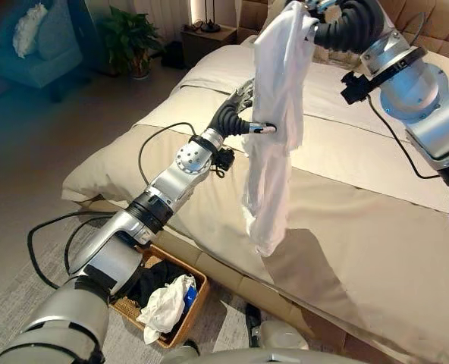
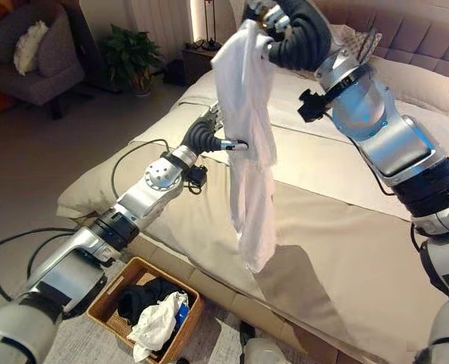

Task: Pick up clothes into the bucket

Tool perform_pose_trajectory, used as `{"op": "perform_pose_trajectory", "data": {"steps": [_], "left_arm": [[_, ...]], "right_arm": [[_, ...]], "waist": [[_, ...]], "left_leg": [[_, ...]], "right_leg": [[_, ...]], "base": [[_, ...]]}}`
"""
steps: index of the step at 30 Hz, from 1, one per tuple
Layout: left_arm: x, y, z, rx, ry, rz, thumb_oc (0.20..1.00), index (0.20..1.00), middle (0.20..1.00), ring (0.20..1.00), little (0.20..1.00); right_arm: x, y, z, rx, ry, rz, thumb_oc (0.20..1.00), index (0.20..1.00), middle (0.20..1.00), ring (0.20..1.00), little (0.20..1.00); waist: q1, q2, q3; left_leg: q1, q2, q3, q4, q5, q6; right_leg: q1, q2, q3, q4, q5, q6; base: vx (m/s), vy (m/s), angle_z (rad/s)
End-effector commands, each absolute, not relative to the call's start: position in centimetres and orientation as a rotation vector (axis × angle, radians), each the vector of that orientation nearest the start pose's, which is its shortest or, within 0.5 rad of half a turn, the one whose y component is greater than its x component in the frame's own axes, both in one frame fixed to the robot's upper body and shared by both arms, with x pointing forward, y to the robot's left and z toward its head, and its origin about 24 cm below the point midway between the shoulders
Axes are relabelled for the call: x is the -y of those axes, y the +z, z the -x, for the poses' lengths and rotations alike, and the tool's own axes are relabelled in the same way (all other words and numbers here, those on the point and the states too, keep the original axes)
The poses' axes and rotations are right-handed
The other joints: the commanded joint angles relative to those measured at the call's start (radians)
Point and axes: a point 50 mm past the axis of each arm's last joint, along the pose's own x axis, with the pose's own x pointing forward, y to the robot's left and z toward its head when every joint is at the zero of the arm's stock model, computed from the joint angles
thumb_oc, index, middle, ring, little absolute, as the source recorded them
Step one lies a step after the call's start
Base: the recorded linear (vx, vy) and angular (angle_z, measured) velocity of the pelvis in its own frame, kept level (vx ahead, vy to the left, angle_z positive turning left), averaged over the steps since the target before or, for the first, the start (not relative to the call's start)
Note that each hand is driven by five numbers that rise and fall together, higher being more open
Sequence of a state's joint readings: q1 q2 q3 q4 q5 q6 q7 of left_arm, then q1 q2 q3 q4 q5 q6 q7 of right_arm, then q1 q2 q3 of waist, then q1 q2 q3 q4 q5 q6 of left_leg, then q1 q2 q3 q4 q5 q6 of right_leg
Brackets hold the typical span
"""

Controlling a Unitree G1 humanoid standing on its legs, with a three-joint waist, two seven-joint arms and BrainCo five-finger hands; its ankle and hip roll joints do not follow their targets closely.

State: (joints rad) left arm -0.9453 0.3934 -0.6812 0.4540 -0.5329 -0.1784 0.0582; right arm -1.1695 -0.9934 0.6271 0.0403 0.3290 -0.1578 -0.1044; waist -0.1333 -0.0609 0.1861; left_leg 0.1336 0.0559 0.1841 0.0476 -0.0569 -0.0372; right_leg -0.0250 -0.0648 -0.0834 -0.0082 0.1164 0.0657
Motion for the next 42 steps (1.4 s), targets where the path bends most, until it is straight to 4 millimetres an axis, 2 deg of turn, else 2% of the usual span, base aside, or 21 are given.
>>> {"op": "perform_pose_trajectory", "data": {"steps": [1, 6, 11, 16, 17, 19, 24, 28, 29, 30, 31, 32, 34, 35, 39, 40, 41, 42], "left_arm": [[-4.1, 20.4, -35.7, 0.340, -0.781, -0.155, 1.000, 1.000, 1.000, 1.000, 1.000], [-5.0, 20.0, -35.0, 0.191, -0.953, -0.154, 1.000, 1.000, 1.000, 1.000, 1.000], [-6.0, 20.1, -35.3, 0.180, -0.943, -0.247, 1.000, 1.000, 1.000, 1.000, 1.000], [-5.3, 19.6, -35.3, 0.153, -0.964, -0.160, 1.000, 1.000, 1.000, 1.000, 1.000], [-5.1, 19.6, -35.2, 0.156, -0.973, -0.144, 0.765, 0.765, 0.765, 0.765, 0.765], [-4.9, 19.6, -35.1, 0.152, -0.983, -0.092, 0.216, 0.216, 0.216, 0.216, 0.216], [-5.6, 19.6, -35.1, 0.172, -0.951, -0.055, 0.200, 0.200, 0.200, 0.200, 0.200], [-7.4, 20.5, -35.7, 0.229, -0.861, -0.062, 0.200, 0.200, 0.200, 0.200, 0.200], [-7.9, 20.7, -35.8, 0.240, -0.843, -0.061, 0.200, 0.200, 0.200, 0.200, 0.200], [-8.4, 21.0, -35.9, 0.258, -0.817, -0.066, 0.200, 0.200, 0.200, 0.200, 0.200], [-9.1, 21.2, -36.0, 0.267, -0.791, -0.072, 0.200, 0.200, 0.200, 0.200, 0.200], [-9.5, 21.4, -36.0, 0.278, -0.776, -0.078, 0.200, 0.200, 0.200, 0.200, 0.200], [-11.0, 21.9, -36.3, 0.296, -0.716, -0.106, 0.200, 0.200, 0.200, 0.200, 0.200], [-11.0, 21.9, -36.3, 0.296, -0.717, -0.106, 0.200, 0.200, 0.200, 0.200, 0.200], [-15.4, 23.7, -36.8, 0.365, -0.537, -0.284, 0.200, 0.200, 0.200, 0.200, 0.200], [-17.7, 24.9, -36.9, 0.408, -0.412, -0.396, 0.200, 0.200, 0.200, 0.200, 0.200], [-17.7, 24.8, -36.9, 0.408, -0.414, -0.398, 0.200, 0.200, 0.200, 0.200, 0.200], [-18.7, 25.6, -36.8, 0.429, -0.361, -0.485, 0.200, 0.200, 0.200, 0.200, 0.200]], "right_arm": [[12.7, 37.1, -29.1, 1.067, 0.401, 0.699, 0.200, 0.200, 0.200, 0.200, 0.200], [11.7, 37.0, -28.8, 1.067, 0.475, 0.692, 0.200, 0.200, 0.200, 0.200, 0.200], [11.5, 36.8, -28.5, 1.072, 0.504, 0.672, 0.200, 0.200, 0.200, 0.200, 0.200], [11.1, 36.6, -28.2, 1.086, 0.529, 0.653, 0.200, 0.200, 0.200, 0.200, 0.200], [11.1, 36.5, -28.2, 1.085, 0.527, 0.656, 0.200, 0.200, 0.200, 0.200, 0.200], [11.3, 36.3, -28.4, 1.079, 0.517, 0.661, 0.200, 0.200, 0.200, 0.200, 0.200], [12.3, 35.8, -28.8, 1.056, 0.469, 0.686, 0.200, 0.200, 0.200, 0.200, 0.200], [13.8, 34.7, -29.3, 1.013, 0.409, 0.716, 0.200, 0.200, 0.200, 0.200, 0.200], [14.2, 34.5, -29.3, 1.006, 0.392, 0.724, 0.335, 0.335, 0.335, 0.335, 0.335], [14.6, 34.2, -29.4, 0.994, 0.377, 0.726, 0.526, 0.526, 0.526, 0.526, 0.526], [14.9, 34.1, -29.4, 0.991, 0.361, 0.739, 0.831, 0.831, 0.831, 0.831, 0.831], [15.3, 34.0, -29.4, 0.984, 0.346, 0.751, 1.000, 1.000, 1.000, 1.000, 1.000], [16.1, 33.6, -29.5, 0.962, 0.317, 0.759, 1.000, 1.000, 1.000, 1.000, 1.000], [16.1, 33.6, -29.5, 0.962, 0.316, 0.759, 1.000, 1.000, 1.000, 1.000, 1.000], [18.7, 32.3, -29.6, 0.887, 0.236, 0.767, 1.000, 1.000, 1.000, 1.000, 1.000], [20.2, 31.7, -29.5, 0.850, 0.195, 0.745, 1.000, 1.000, 1.000, 1.000, 1.000], [20.3, 31.6, -29.5, 0.849, 0.193, 0.744, 1.000, 1.000, 1.000, 1.000, 1.000], [21.4, 31.2, -29.3, 0.825, 0.158, 0.728, 1.000, 1.000, 1.000, 1.000, 1.000]], "waist": [[0.003, -0.031, -0.078], [-0.003, -0.015, -0.097], [-0.002, -0.006, -0.108], [-0.001, -0.004, -0.114], [-0.002, -0.003, -0.114], [-0.001, -0.002, -0.116], [0.003, -0.001, -0.116], [0.010, 0.002, -0.114], [0.011, 0.003, -0.113], [0.013, 0.004, -0.111], [0.014, 0.004, -0.110], [0.016, 0.004, -0.109], [0.019, 0.006, -0.105], [0.019, 0.005, -0.105], [0.023, 0.012, -0.099], [0.020, 0.018, -0.096], [0.022, 0.016, -0.096], [0.021, 0.018, -0.094]], "left_leg": [[-0.074, -0.022, -0.024, 0.049, 0.001, -0.009], [-0.050, -0.012, -0.022, 0.032, 0.009, -0.023], [-0.034, -0.012, -0.028, 0.019, 0.015, -0.030], [-0.027, -0.015, -0.038, 0.011, 0.016, -0.032], [-0.025, -0.016, -0.039, 0.010, 0.015, -0.032], [-0.023, -0.018, -0.041, 0.009, 0.015, -0.032], [-0.018, -0.022, -0.049, 0.007, 0.013, -0.032], [-0.018, -0.026, -0.061, 0.007, 0.012, -0.031], [-0.018, -0.028, -0.062, 0.007, 0.012, -0.030], [-0.019, -0.029, -0.063, 0.007, 0.012, -0.030], [-0.019, -0.030, -0.063, 0.007, 0.012, -0.030], [-0.018, -0.031, -0.064, 0.008, 0.011, -0.030], [-0.020, -0.033, -0.065, 0.010, 0.011, -0.029], [-0.020, -0.033, -0.065, 0.010, 0.011, -0.029], [-0.022, -0.037, -0.068, 0.014, 0.010, -0.029], [-0.022, -0.037, -0.067, 0.015, 0.010, -0.029], [-0.022, -0.037, -0.067, 0.016, 0.010, -0.030], [-0.022, -0.038, -0.066, 0.018, 0.008, -0.030]], "right_leg": [[0.102, -0.062, -0.032, -0.021, -0.057, 0.102], [0.130, -0.051, -0.036, -0.047, -0.058, 0.097], [0.148, -0.047, -0.045, -0.052, -0.062, 0.091], [0.158, -0.048, -0.054, -0.054, -0.064, 0.089], [0.160, -0.049, -0.055, -0.055, -0.064, 0.089], [0.166, -0.050, -0.057, -0.058, -0.064, 0.089], [0.174, -0.053, -0.062, -0.059, -0.066, 0.087], [0.177, -0.056, -0.071, -0.059, -0.068, 0.085], [0.178, -0.057, -0.073, -0.059, -0.068, 0.085], [0.179, -0.058, -0.075, -0.061, -0.067, 0.086], [0.179, -0.059, -0.077, -0.061, -0.066, 0.086], [0.180, -0.060, -0.078, -0.061, -0.065, 0.086], [0.180, -0.062, -0.081, -0.060, -0.064, 0.087], [0.180, -0.062, -0.081, -0.060, -0.064, 0.087], [0.180, -0.068, -0.086, -0.056, -0.065, 0.090], [0.180, -0.070, -0.088, -0.054, -0.066, 0.090], [0.180, -0.070, -0.089, -0.053, -0.066, 0.090], [0.178, -0.070, -0.088, -0.051, -0.067, 0.090]], "base": [[0.04, -0.037, 0.08], [0.03, -0.028, 0.01], [0.00, 0.000, 0.00], [0.00, 0.000, 0.01], [0.00, 0.000, 0.00], [0.00, 0.000, 0.00], [0.00, 0.005, 0.01], [0.00, 0.018, 0.10], [0.00, 0.015, 0.05], [-0.01, 0.013, 0.04], [0.00, 0.000, 0.00], [0.00, 0.000, 0.00], [0.00, 0.000, 0.00], [0.00, 0.000, 0.00], [0.00, 0.000, 0.00], [0.00, 0.000, 0.00], [0.00, 0.000, 0.00], [0.00, 0.000, 0.00]]}}
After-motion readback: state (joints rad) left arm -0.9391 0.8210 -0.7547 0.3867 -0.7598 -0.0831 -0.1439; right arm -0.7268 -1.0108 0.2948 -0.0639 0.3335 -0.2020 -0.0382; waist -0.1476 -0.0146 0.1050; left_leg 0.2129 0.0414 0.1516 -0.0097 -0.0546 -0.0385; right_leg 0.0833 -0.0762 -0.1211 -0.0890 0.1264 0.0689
